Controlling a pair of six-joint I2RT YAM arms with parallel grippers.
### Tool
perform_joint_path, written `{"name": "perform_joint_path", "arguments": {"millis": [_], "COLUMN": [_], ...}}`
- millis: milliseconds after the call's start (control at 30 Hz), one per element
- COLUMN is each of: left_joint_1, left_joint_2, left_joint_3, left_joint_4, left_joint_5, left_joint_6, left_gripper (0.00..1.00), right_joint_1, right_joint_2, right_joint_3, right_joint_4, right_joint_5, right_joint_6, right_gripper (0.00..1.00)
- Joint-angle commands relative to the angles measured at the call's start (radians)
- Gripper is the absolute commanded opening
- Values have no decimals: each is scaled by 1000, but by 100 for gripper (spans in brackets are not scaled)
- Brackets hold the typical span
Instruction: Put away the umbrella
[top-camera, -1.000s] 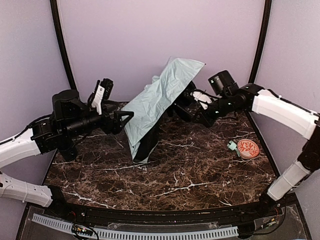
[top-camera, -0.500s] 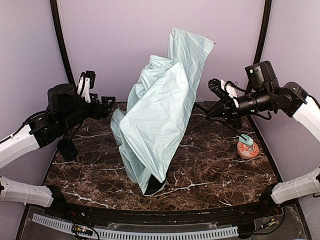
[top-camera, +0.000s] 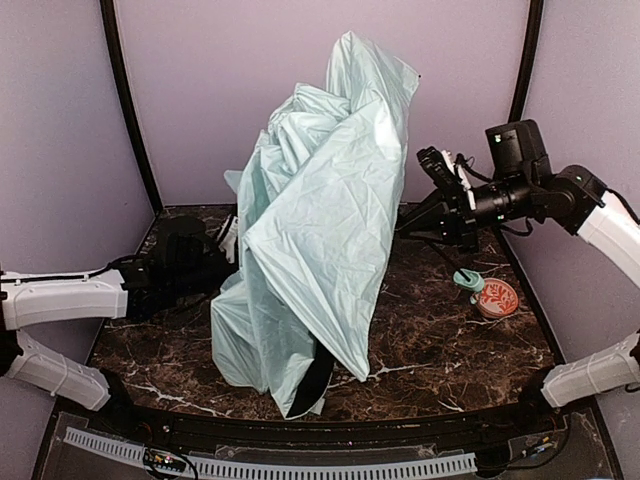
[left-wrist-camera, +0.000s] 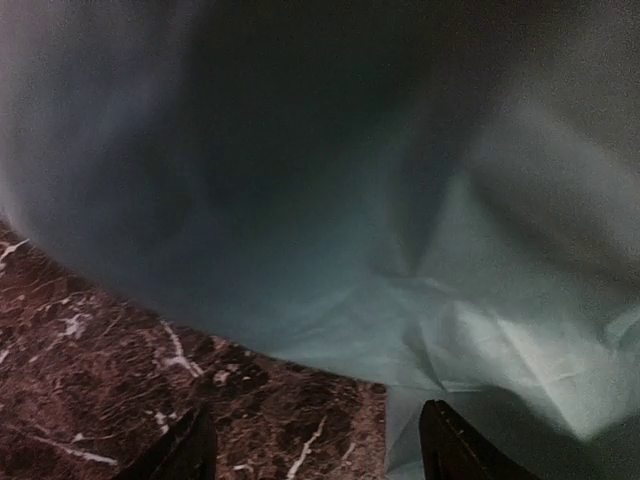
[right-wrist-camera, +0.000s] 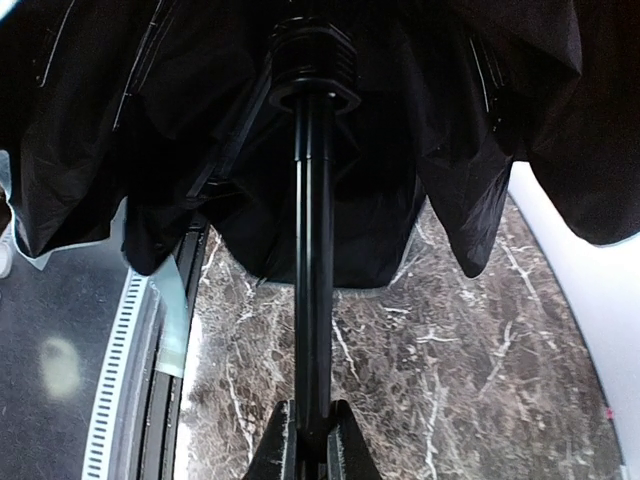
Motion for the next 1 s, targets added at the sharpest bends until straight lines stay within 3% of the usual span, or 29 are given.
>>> {"name": "perform_joint_path", "arguments": {"millis": [0,333,500,633,833,967], "left_joint_1": [-71,-117,-118,-118,-108,-96], "left_joint_2": [61,184,209,223,238,230], "left_joint_3": [46,73,-12,-73,-78,-62], "left_joint_4": [186,244,260,233,90,-29], "left_joint_5": [71,85,41,-33,-210,-332], "left_joint_6": [37,27,11,-11,-52,-68], "left_gripper": [72,68,68,70,81,86], "right_joint_1": [34,64,35,9,-18,-27], "right_joint_2": [79,228,334,439,598,668], "right_joint_3": [0,-94,-154,-176,-145,-132], "right_joint_4": [107,44,59,77,65,56], "right_joint_5": [-71,60,98,76,178,288], "right_joint_6": [54,66,143,188,241,239], "right_gripper": [0,0,0,0,0,6]}}
